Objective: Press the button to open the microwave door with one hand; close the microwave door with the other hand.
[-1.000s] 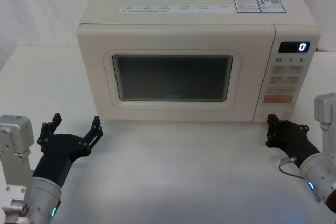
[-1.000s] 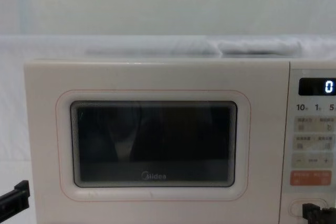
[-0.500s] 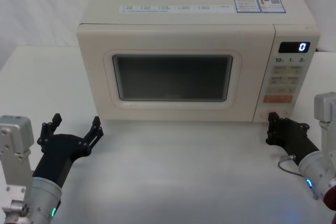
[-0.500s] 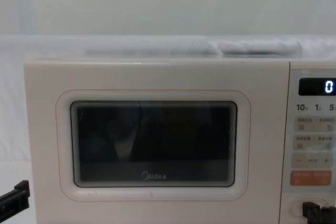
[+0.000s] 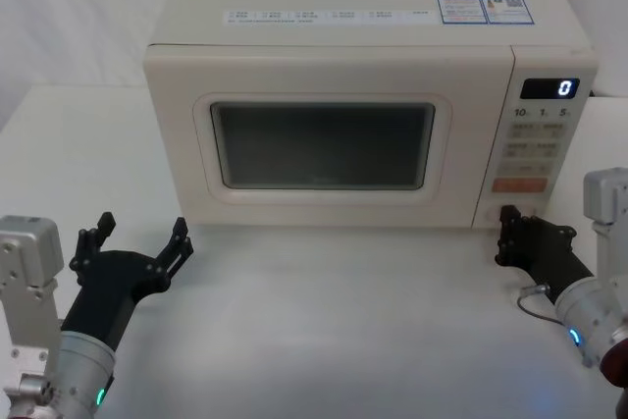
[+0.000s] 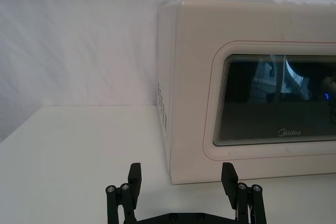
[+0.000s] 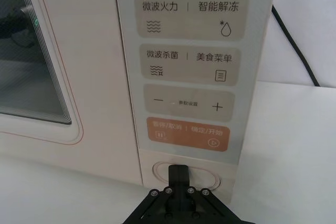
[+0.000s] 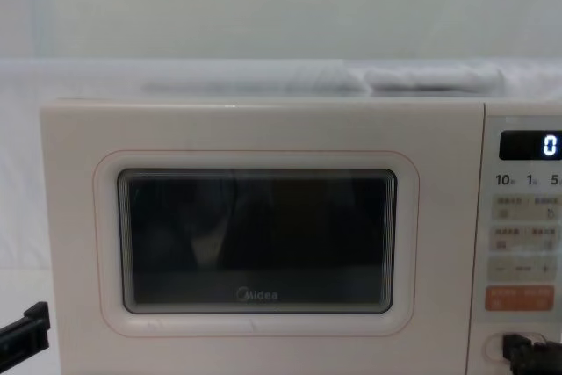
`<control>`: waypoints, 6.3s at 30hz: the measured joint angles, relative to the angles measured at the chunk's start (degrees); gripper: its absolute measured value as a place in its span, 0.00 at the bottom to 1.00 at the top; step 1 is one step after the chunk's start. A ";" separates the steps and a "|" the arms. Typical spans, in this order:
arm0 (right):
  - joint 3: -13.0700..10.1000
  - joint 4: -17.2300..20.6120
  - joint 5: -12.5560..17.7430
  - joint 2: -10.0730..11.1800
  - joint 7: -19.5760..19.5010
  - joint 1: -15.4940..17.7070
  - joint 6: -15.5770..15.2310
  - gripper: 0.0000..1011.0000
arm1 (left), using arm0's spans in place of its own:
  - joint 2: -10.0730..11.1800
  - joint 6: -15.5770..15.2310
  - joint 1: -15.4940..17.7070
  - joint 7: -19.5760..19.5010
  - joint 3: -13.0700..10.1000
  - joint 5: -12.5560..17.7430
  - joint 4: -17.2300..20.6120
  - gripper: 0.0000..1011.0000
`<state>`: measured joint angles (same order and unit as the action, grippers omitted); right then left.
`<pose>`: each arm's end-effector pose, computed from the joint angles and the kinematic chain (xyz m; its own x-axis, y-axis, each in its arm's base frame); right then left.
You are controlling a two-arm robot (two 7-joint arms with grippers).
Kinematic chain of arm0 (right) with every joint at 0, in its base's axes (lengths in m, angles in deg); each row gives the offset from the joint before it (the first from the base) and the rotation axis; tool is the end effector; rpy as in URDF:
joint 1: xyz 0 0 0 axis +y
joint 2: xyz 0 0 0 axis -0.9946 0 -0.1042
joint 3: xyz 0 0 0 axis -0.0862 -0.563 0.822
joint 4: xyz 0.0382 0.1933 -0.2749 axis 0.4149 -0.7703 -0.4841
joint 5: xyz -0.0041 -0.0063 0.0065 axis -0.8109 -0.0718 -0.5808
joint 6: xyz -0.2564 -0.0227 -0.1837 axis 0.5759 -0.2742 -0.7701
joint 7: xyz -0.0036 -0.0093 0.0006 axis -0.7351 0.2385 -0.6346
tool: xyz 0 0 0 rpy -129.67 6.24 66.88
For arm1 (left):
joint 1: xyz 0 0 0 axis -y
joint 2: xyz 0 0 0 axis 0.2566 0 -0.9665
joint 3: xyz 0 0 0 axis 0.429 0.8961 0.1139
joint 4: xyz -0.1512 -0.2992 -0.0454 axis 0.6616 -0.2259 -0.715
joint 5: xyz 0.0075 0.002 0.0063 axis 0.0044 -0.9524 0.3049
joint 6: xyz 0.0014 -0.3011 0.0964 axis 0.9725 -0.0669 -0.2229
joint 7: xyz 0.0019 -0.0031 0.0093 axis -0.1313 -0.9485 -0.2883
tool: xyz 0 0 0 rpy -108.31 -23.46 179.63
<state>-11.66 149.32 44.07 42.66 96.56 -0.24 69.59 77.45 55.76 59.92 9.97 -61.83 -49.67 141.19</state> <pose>0.3677 -0.0041 -0.3660 0.3062 -0.9517 -0.0207 0.9462 0.3067 -0.1033 0.2480 0.0482 -0.3304 0.1245 0.9917 -0.0328 -0.9921 0.1240 -0.0174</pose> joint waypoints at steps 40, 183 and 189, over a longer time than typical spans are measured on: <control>0.49 -5.22 -1.07 -1.79 -0.13 -3.72 1.69 0.00 | 0.00 0.00 0.00 0.00 0.00 0.00 0.00 0.99; -10.94 21.12 3.75 7.44 4.01 13.94 2.22 0.77 | 0.00 0.00 0.00 0.00 0.00 0.00 0.00 0.99; -10.94 21.12 3.75 7.44 3.99 13.94 2.22 0.95 | 0.00 0.00 0.00 0.00 0.00 0.00 0.00 0.99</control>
<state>-22.60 170.43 47.82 50.10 100.54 13.70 71.81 77.46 55.76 59.92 9.97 -61.83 -49.67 141.19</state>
